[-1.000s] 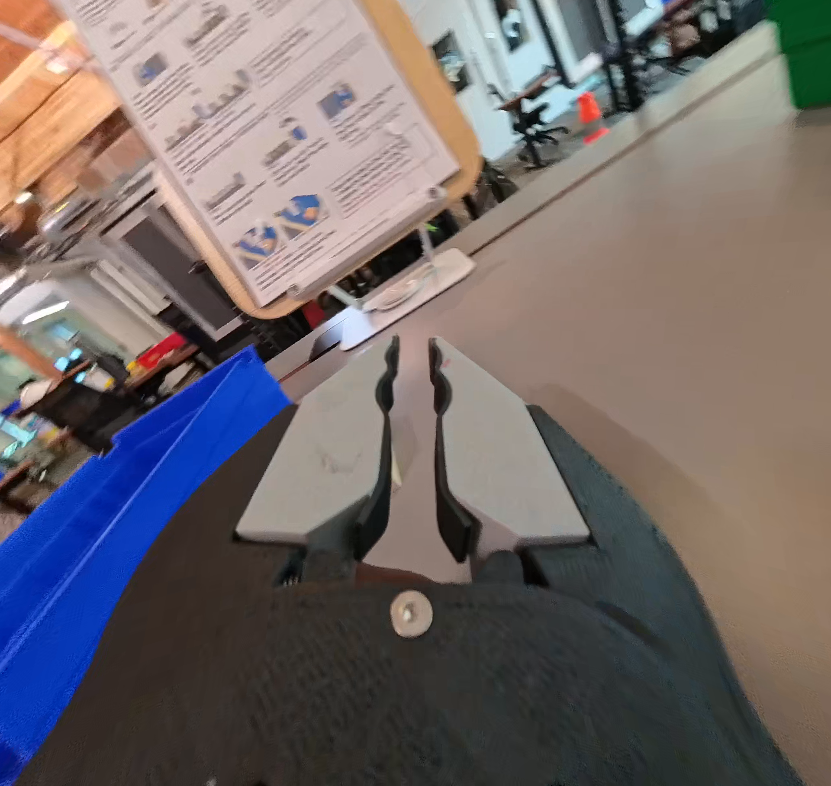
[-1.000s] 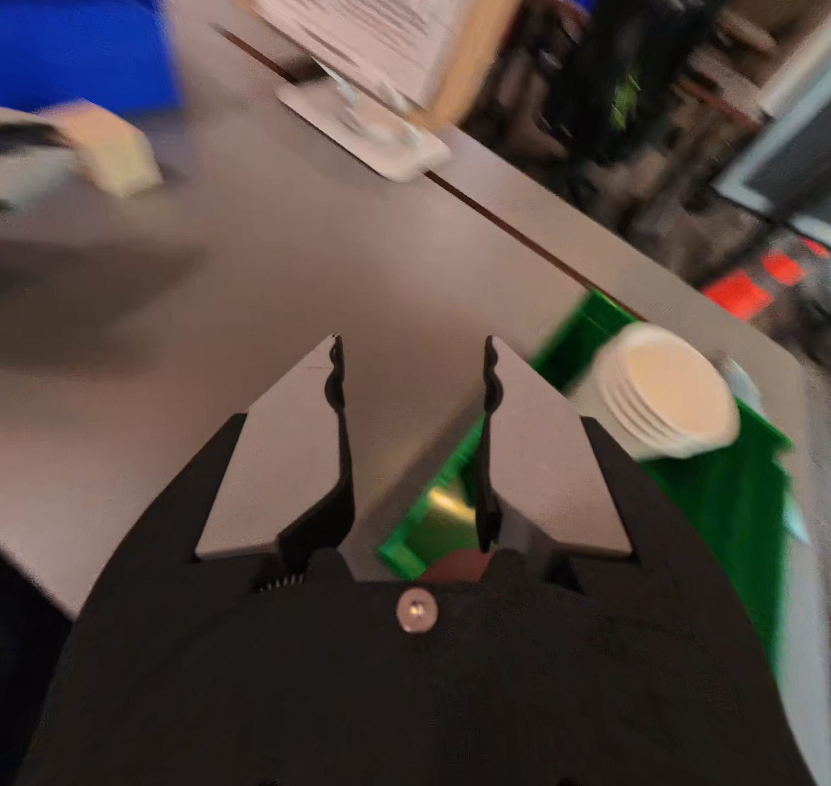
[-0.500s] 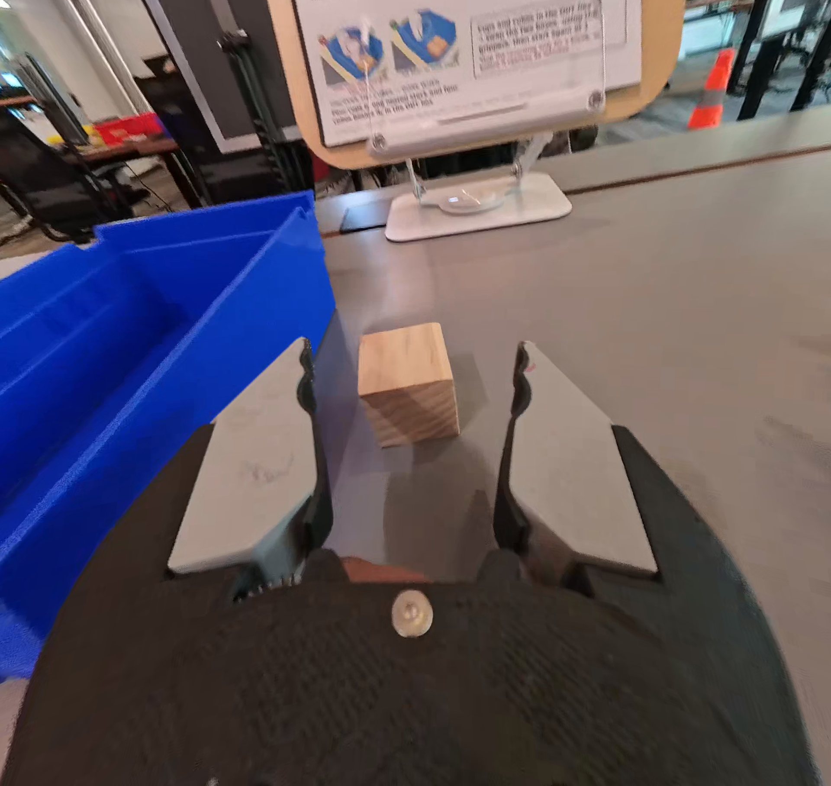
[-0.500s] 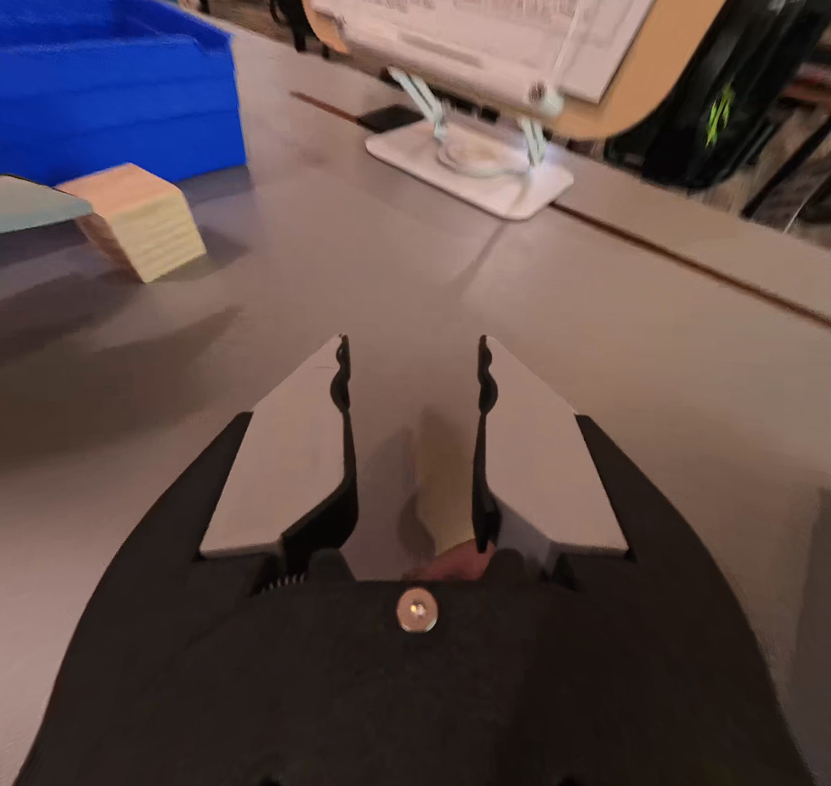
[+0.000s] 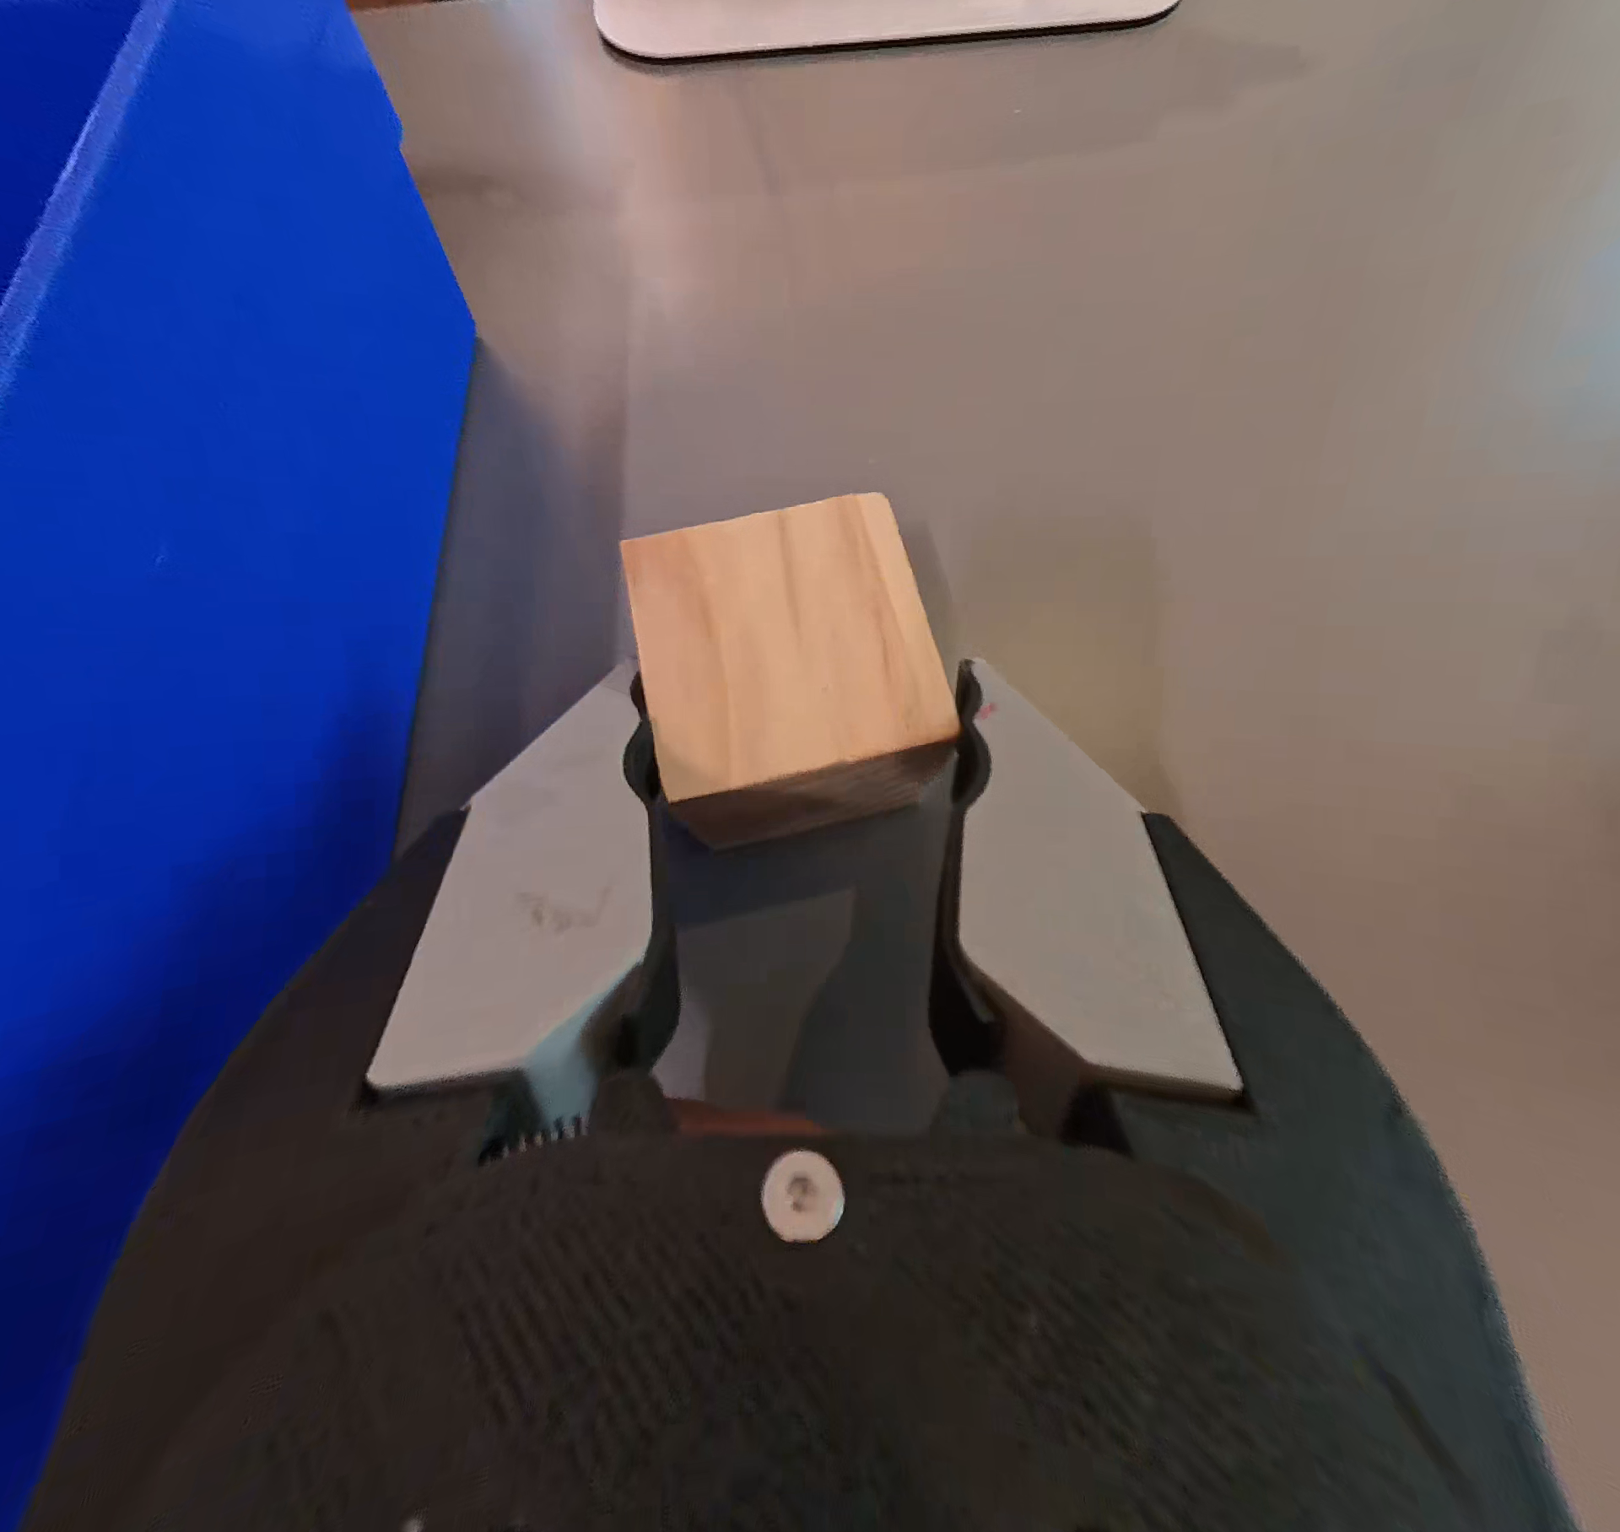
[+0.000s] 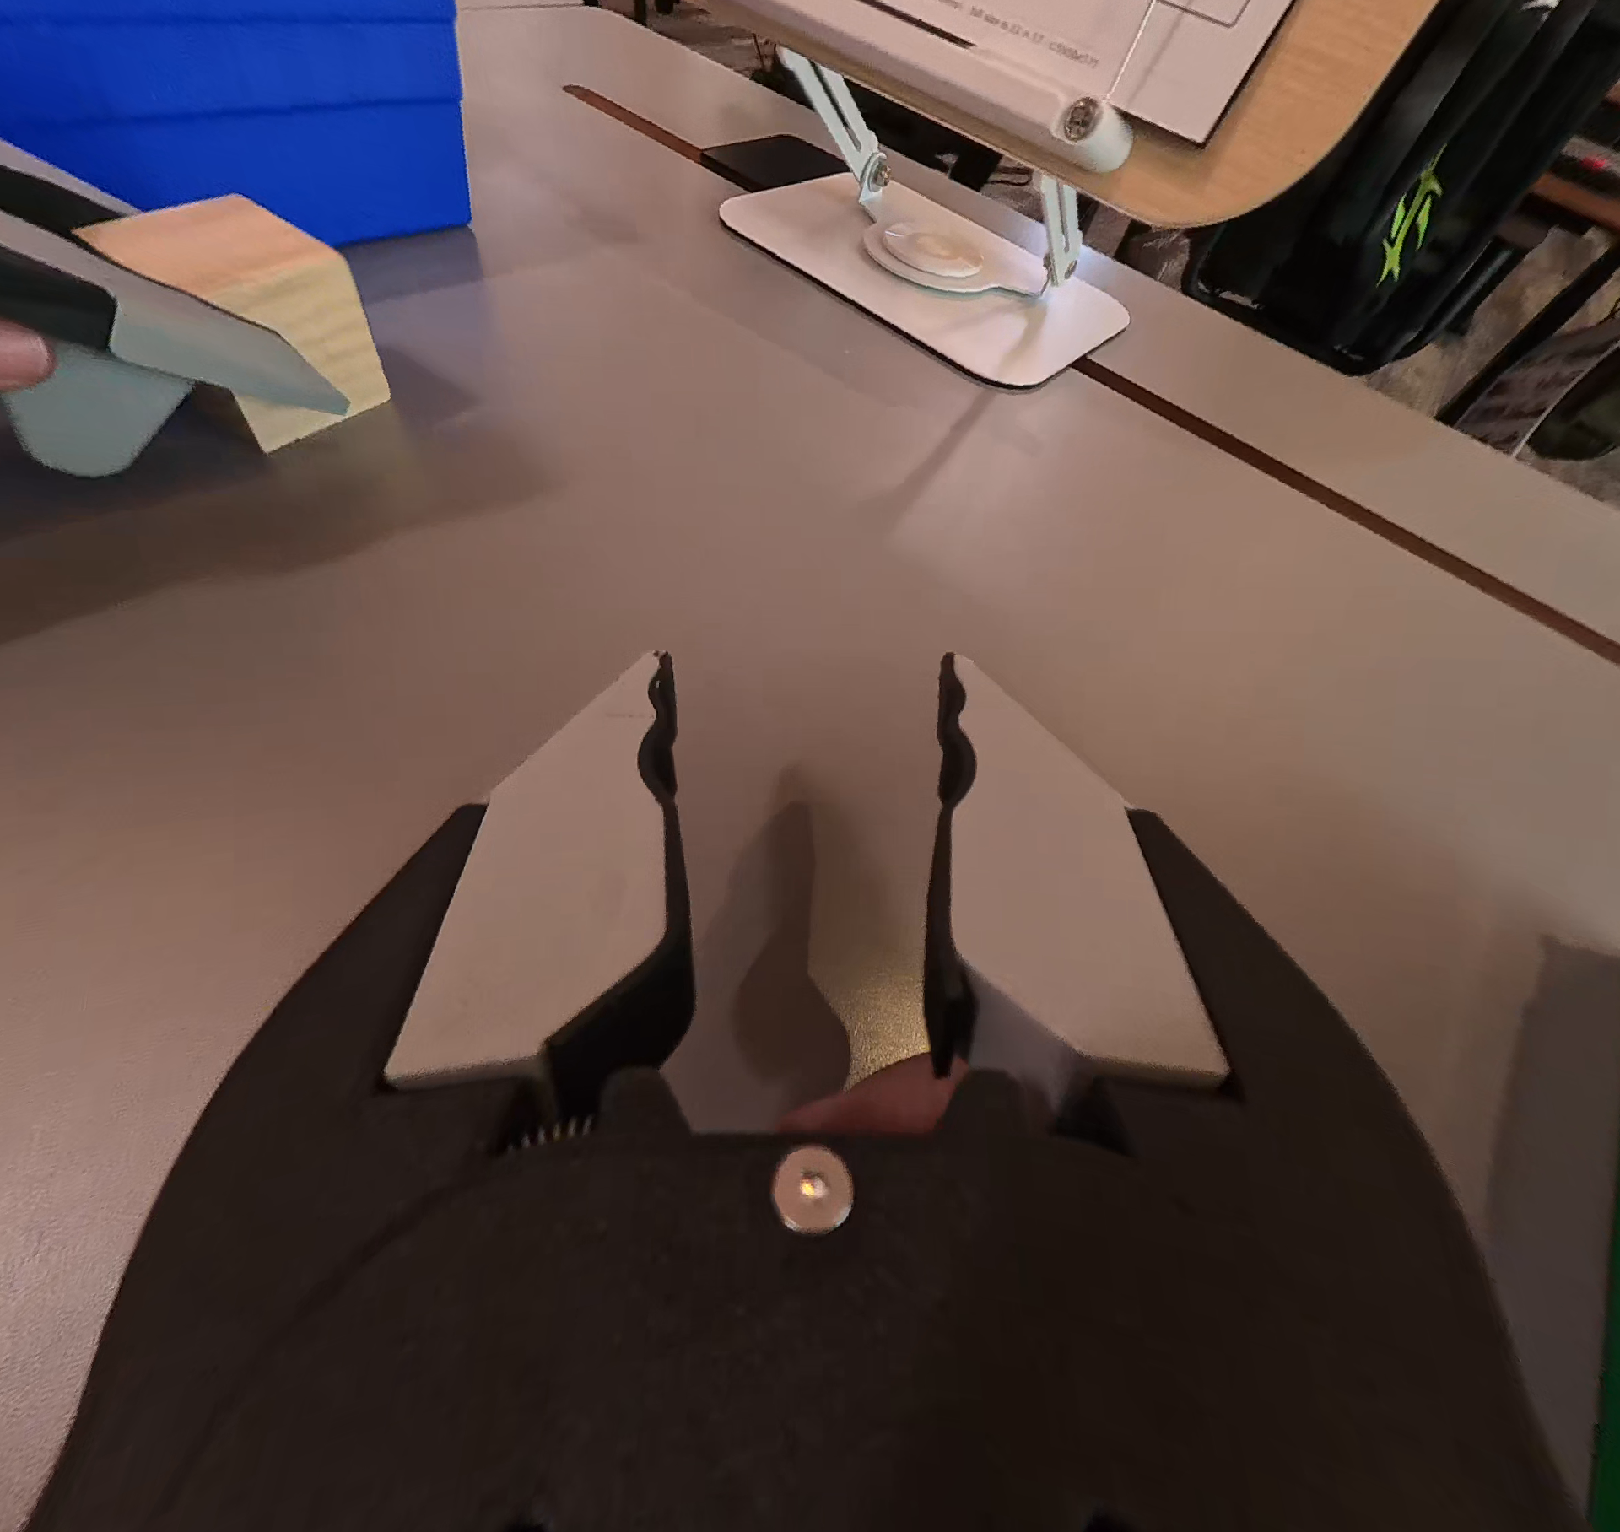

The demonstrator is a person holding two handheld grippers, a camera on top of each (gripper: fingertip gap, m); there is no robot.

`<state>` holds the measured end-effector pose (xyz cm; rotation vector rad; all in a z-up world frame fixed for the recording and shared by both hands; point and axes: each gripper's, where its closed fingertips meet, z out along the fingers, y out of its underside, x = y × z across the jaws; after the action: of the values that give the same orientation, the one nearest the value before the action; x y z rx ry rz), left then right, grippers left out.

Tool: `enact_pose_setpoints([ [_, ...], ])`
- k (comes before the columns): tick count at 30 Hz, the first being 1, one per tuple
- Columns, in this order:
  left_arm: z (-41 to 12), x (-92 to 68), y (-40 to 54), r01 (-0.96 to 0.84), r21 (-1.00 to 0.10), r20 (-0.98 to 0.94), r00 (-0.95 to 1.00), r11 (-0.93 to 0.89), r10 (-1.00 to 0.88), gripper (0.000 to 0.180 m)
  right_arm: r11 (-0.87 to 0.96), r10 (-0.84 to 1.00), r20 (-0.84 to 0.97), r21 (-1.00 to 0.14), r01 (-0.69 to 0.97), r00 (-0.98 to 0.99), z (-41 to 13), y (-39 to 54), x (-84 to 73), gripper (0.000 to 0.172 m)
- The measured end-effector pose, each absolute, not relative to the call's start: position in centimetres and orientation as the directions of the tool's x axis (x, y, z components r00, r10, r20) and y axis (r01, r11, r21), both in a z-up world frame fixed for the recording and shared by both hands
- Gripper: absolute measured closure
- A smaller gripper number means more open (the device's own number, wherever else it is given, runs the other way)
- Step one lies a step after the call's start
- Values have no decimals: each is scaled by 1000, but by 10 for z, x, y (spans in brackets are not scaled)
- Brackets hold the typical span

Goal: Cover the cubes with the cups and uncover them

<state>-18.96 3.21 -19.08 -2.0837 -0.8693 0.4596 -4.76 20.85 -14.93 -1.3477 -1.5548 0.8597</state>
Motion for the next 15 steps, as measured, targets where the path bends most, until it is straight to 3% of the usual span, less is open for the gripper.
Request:
enact_pose_setpoints([
  [5, -189, -191, 36, 376, -803, -50, 731, -463, 681, 114, 158, 987, 157, -914, 374, -34, -149, 205, -47, 117],
  [7, -172, -184, 42, 222, -853, -162, 748, -473, 644, 114, 126, 992, 111, -917, 378, -61, -150, 202, -46, 123],
  [10, -152, -155, 59, -76, -859, -372, 772, -506, 515, 114, 37, 992, -13, -925, 378, -127, -150, 193, -45, 118],
  [15, -119, -73, 90, -460, -827, -546, 793, -323, 269, 114, -173, 859, -331, -906, 387, -391, -133, 150, -35, 102],
])
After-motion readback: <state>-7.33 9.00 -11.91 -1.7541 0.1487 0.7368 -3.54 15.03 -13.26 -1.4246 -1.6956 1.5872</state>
